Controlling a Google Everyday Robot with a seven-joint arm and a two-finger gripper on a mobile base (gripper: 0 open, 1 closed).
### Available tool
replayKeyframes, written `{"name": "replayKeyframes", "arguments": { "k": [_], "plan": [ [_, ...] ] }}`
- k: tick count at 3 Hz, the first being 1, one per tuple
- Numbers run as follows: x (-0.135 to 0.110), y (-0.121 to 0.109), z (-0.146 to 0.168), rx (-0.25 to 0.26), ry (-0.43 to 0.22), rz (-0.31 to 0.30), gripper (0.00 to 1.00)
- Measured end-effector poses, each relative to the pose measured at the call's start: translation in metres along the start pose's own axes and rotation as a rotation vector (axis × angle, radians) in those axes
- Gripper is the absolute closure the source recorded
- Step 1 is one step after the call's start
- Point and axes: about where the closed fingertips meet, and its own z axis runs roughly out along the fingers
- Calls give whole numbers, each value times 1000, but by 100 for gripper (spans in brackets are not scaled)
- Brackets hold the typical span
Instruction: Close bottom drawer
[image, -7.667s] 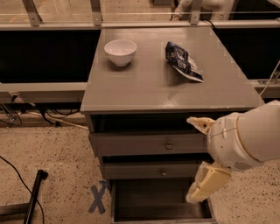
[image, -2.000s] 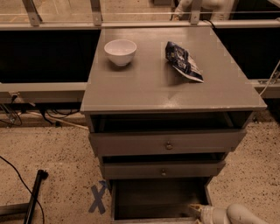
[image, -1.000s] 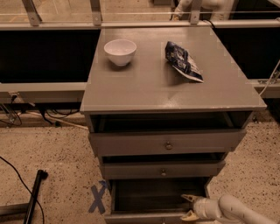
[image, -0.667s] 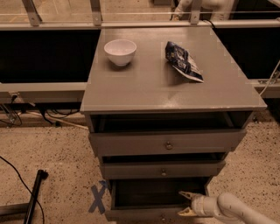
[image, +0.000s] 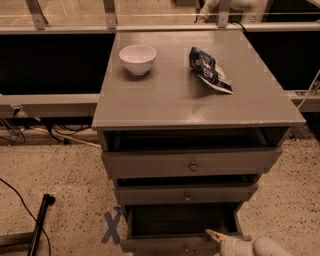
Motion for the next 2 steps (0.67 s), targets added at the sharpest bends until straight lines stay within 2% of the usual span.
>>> {"name": "replayKeyframes", "arguments": {
  "k": [1,2],
  "plan": [
    [12,42,1,-30,19,30,45],
    [33,73,20,-60,17,86,77]
  ]
}}
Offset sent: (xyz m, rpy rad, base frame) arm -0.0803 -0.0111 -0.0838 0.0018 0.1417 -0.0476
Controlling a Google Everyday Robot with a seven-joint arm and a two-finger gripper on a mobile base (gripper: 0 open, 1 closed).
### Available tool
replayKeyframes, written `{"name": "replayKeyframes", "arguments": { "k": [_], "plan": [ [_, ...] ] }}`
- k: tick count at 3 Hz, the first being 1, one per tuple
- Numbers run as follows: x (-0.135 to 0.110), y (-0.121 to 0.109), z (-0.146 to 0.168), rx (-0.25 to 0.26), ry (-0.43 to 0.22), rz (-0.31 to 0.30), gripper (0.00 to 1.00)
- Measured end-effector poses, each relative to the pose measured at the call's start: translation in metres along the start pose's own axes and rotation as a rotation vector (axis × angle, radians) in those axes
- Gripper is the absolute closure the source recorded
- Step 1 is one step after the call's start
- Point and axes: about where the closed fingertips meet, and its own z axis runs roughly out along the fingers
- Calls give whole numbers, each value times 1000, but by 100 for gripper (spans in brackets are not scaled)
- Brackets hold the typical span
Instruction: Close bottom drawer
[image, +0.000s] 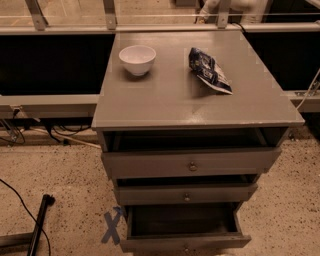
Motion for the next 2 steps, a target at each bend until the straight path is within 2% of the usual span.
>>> {"name": "replayKeyframes", "arguments": {
  "k": [1,2],
  "plan": [
    [13,-7,19,8,-8,28,98],
    [14,-35,29,45,-18,29,100]
  ]
}}
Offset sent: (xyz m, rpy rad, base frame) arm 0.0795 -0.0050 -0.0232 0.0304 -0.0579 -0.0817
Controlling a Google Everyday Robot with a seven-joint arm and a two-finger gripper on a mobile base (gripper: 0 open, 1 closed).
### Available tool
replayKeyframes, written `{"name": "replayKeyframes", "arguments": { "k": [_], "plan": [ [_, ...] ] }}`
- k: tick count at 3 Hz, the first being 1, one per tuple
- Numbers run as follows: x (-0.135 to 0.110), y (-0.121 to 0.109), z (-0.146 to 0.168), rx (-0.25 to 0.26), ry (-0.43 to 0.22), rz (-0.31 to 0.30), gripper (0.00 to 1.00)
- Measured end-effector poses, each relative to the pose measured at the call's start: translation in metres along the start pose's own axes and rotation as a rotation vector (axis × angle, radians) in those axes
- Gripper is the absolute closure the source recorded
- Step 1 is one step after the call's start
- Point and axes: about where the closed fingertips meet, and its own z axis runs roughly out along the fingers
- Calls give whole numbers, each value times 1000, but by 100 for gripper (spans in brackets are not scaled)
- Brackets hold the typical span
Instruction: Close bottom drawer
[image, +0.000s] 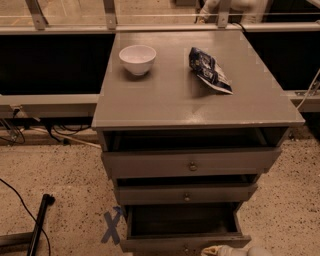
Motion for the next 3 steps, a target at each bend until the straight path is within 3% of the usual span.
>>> {"name": "replayKeyframes", "arguments": {
  "k": [2,3],
  "plan": [
    [-8,-62,10,64,-43,-11,100],
    [-12,-72,7,-1,-78,-21,100]
  ]
}}
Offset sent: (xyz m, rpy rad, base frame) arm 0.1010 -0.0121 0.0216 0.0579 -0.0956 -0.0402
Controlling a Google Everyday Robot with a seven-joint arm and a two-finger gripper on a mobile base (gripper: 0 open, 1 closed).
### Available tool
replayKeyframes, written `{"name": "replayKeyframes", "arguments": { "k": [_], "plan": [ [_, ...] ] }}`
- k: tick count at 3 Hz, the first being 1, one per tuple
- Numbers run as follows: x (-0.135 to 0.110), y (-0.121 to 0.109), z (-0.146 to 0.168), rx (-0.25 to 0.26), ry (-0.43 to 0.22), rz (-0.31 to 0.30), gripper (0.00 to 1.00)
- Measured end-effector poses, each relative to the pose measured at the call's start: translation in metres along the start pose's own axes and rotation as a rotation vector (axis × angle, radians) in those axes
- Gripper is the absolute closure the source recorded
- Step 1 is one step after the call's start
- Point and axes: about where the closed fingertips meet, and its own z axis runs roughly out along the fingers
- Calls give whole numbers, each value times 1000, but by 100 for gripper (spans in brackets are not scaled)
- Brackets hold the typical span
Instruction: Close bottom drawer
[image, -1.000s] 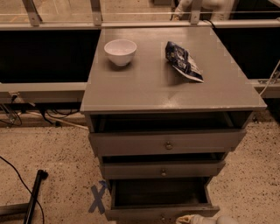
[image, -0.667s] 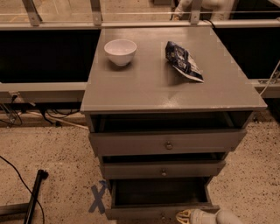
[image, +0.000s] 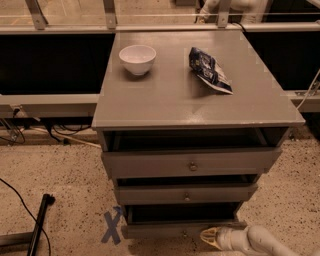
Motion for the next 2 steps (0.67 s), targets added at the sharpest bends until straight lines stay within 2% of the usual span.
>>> {"name": "replayKeyframes", "arguments": {
  "k": [1,2],
  "plan": [
    [-14,13,0,-63,-57,-2,100],
    [-12,9,17,-109,-68,21,100]
  ]
}}
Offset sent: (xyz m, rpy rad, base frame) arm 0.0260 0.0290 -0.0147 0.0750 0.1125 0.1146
